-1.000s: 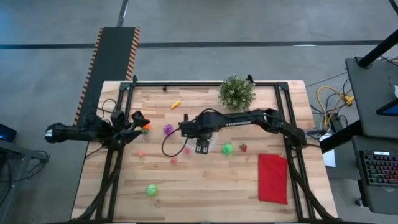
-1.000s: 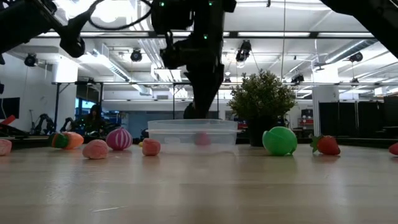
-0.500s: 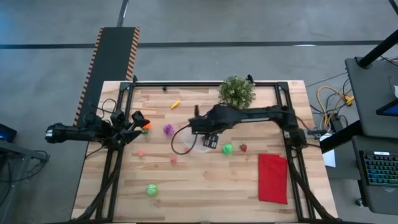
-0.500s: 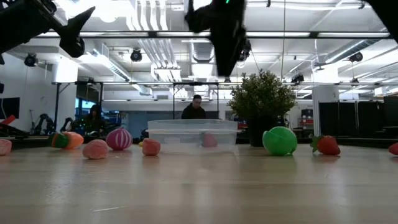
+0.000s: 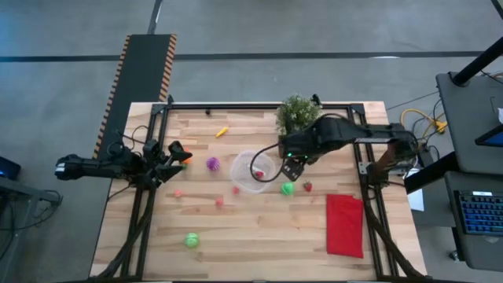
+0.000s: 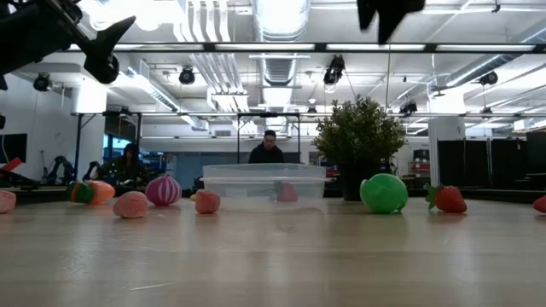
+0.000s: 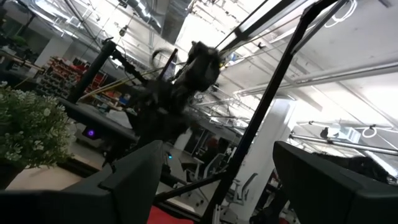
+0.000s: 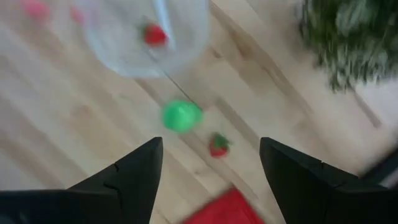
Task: Pick and placing Produce into tupperware
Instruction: Put the red strawberry into the transparent bin
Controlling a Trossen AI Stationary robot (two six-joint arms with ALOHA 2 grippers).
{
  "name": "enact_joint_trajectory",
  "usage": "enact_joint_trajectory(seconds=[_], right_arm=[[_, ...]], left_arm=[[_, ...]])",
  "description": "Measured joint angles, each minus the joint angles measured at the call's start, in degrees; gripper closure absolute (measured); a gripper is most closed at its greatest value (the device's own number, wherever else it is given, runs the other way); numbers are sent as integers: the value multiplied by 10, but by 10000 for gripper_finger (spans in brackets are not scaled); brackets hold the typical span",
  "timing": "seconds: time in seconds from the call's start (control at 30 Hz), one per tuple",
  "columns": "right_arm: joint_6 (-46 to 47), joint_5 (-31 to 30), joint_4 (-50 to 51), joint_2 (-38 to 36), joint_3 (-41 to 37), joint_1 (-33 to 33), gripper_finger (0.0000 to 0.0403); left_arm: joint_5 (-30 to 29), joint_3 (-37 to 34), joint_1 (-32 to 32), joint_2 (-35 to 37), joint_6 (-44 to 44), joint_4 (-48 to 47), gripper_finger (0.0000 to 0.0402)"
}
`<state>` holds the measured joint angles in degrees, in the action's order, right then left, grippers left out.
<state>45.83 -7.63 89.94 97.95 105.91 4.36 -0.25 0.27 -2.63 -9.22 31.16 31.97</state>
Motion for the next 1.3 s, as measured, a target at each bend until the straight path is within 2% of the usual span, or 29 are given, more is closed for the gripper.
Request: enact_joint_trajectory(seconds=[0.23,0.4,0.6,0.8,1.03,1.3], right_arm=[[22,28,-30,3,-162,19,142],[107,92,-103,-4,-257,19,142],[175,91,-152,-8,-338,20,142],[190,99,-283,-15,-405,19,142],[202,100,-295,-23,-469,17,142],[202,108,-378,-28,-501,16,143]], left_arm=[[0,0,0,3,0,1,111],[1,0,0,2,0,1,111],[1,0,0,-1,0,0,111],[0,0,0,0,1,1,111],[0,0,0,0,2,2,111],[-7,0,0,1,2,2,111]])
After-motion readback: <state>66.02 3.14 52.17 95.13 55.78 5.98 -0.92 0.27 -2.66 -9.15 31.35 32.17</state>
